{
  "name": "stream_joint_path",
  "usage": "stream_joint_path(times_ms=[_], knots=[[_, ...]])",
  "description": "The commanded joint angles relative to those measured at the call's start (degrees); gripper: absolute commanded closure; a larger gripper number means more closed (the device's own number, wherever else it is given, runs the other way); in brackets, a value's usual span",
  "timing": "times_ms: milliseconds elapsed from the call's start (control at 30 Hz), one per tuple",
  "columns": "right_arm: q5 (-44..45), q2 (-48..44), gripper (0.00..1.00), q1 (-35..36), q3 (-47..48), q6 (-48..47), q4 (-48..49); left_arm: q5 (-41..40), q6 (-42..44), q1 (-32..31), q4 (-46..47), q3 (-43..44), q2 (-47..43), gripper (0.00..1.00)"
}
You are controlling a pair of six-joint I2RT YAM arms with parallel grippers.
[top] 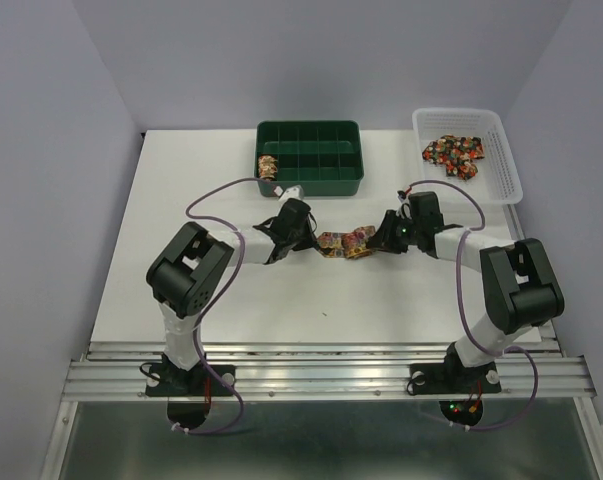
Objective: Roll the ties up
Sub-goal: Roll the tie
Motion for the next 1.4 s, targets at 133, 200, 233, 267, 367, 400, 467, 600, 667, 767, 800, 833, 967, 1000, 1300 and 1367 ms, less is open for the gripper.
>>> stream_joint_path(times_ms=[133,200,233,267,367,400,467,600,667,767,800,833,967,1000,1300,1367], knots=[[2.51,-0.26,0.86,0.45,4.71,0.38,-0.03,-2.23,4.73,-3.9,-2.44,3.16,1.37,0.8],[3.83,-0.26,0.85,0.45,5.41,0.82,-1.86,-2.67,4.81,-4.43,-3.5,3.43,1.72,0.8],[4.45,-0.44,0.86,0.45,6.29,0.91,-2.66,-3.63,4.9,-5.22,-3.85,3.43,2.16,0.81],[5.06,-0.53,0.86,0.62,6.64,0.73,-3.02,-4.16,4.47,-5.48,-4.9,3.43,2.51,0.81],[7.96,-0.7,0.86,1.15,8.83,-1.28,-6.51,-5.13,3.59,-5.84,-5.87,2.99,3.21,0.83],[10.14,-0.7,0.85,1.15,9.54,-1.72,-9.06,-5.48,3.32,-5.84,-5.96,2.56,3.56,0.84],[12.61,-0.62,0.85,1.15,11.12,-3.3,-11.53,-6.71,3.14,-5.84,-6.75,2.55,3.92,0.84],[14.56,-0.62,0.85,1.15,13.32,-5.06,-16.11,-6.19,3.32,-5.84,-7.11,2.99,4.8,0.85],[14.56,-0.7,0.85,1.15,14.38,-6.03,-17.95,-6.1,3.41,-5.93,-7.11,3.17,4.97,0.85],[15.7,-0.27,0.85,1.15,16.57,-7.88,-21.47,-6.19,3.58,-5.93,-7.02,3.17,4.54,0.84],[16.05,-0.09,0.85,1.15,16.93,-8.14,-21.83,-6.1,3.58,-5.93,-7.02,3.17,4.45,0.85],[15.79,0.09,0.86,1.15,17.02,-8.49,-22.09,-6.1,3.58,-6.1,-6.93,3.34,4.18,0.85],[20.17,0.44,0.87,2.56,17.98,-8.85,-24.72,-6.1,3.93,-6.8,-7.02,3.7,3.31,0.85],[21.4,0.53,0.87,2.73,18.16,-8.76,-25.16,-6.01,3.85,-6.98,-7.02,3.78,2.95,0.84],[31.42,1.58,0.89,4.05,20.09,-7.09,-30.09,-4.35,3.76,-7.07,-6.76,3.96,-2.93,0.84],[34.15,1.67,0.89,4.4,20.62,-6.83,-31.05,-3.99,3.76,-6.98,-6.23,3.0,-4.78,0.84]])
